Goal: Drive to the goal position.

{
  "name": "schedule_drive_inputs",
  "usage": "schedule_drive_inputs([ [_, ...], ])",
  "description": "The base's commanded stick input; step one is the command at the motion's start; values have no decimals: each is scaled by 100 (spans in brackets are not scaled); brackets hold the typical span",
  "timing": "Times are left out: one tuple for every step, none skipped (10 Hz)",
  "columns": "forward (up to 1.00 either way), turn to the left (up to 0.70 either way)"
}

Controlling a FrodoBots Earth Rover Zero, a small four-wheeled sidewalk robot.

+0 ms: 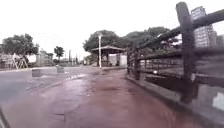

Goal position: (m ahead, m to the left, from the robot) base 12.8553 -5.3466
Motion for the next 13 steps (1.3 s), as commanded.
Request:
schedule_drive_inputs([
  [100,1],
  [100,9],
  [100,24],
  [100,39],
  [100,40],
  [100,40],
  [100,20],
  [100,0],
  [100,0],
  [100,0],
  [100,0],
  [100,0],
  [100,0],
])
